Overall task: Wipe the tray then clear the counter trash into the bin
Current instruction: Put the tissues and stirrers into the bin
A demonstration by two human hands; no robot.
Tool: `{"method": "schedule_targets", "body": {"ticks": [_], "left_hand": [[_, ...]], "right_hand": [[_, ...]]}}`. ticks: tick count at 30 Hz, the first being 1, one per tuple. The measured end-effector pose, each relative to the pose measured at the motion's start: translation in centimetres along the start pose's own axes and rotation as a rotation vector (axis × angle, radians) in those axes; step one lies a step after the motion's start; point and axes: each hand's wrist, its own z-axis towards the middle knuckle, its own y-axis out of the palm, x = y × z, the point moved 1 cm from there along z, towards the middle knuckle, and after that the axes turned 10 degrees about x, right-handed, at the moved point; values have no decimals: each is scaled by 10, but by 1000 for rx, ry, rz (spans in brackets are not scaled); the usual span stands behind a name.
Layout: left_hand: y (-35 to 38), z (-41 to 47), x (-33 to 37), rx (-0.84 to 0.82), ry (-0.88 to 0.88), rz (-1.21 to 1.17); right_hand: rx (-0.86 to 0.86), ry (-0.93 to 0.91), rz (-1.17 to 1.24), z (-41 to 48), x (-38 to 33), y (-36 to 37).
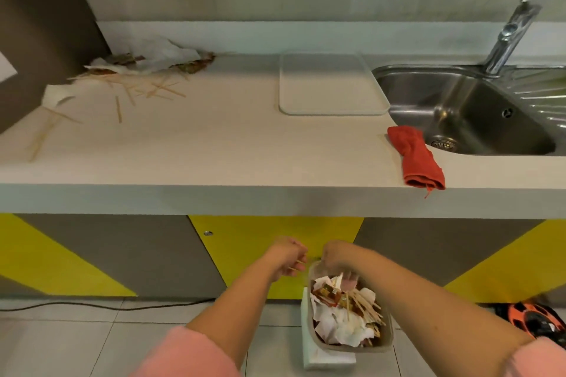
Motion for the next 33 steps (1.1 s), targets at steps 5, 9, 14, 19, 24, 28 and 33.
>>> {"method": "schedule_targets", "body": {"ticks": [5,9,14,19,24,28,33], "left_hand": [[-59,-22,16,95,133,116],[-116,-46,34,150,197,203],[-192,-71,51,223,260,233],[-255,-87,59,346,321,161],[-314,-86,61,543,386,82],[-357,-81,61,642,412,34],[-400,-71,59,678,419,29]], "right_hand": [[15,-86,-88,-14,-65,-21],[10,-193,-114,-33,-122,-37],[53,-338,-163,-72,-192,-65],[162,-419,-214,-94,-251,-85],[332,-516,-182,-94,-309,-100],[404,-535,-103,-86,-348,-105],[413,-552,-55,-82,-387,-109]]}}
